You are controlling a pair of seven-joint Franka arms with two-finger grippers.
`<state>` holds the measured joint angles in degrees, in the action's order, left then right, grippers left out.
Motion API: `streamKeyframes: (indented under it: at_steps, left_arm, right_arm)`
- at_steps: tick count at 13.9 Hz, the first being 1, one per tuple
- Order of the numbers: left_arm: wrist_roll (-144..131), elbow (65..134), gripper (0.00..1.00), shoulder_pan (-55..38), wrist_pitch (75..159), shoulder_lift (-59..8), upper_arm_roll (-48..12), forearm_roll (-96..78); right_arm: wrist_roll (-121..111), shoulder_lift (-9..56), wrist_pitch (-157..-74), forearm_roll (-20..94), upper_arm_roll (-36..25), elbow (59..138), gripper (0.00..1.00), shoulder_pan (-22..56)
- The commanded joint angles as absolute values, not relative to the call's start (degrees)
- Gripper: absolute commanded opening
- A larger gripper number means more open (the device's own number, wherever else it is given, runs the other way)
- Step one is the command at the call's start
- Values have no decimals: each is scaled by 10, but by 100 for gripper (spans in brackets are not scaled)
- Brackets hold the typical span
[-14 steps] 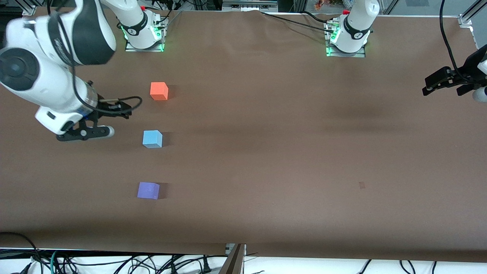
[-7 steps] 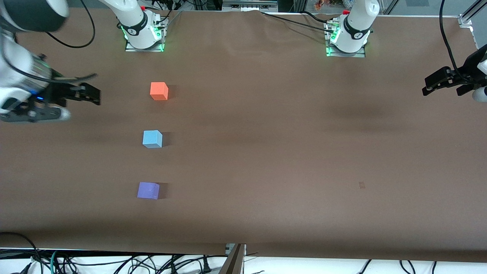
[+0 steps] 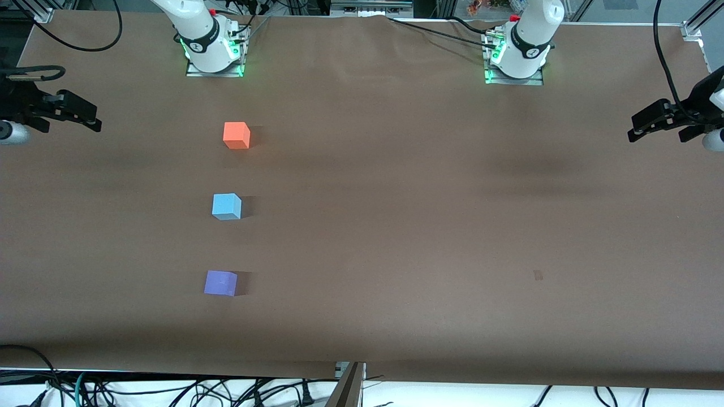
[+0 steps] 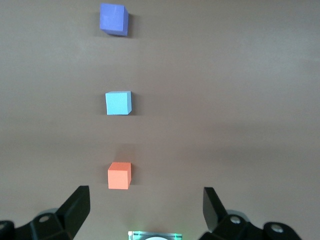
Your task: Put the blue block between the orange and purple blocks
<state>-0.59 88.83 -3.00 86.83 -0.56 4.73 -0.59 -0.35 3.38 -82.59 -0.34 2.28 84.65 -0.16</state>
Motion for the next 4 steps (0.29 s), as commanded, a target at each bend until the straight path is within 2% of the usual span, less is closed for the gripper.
streamKeyframes:
  at_steps: [1,4]
  left_arm:
    - [6,884,100,-29,872,-6,49,-17]
    - [6,884,100,-28,872,-6,49,-17]
  right_arm:
    - [-11,31,-828,-2,34,854,100,-4]
    - [-14,32,-829,-4,32,853,100,-7]
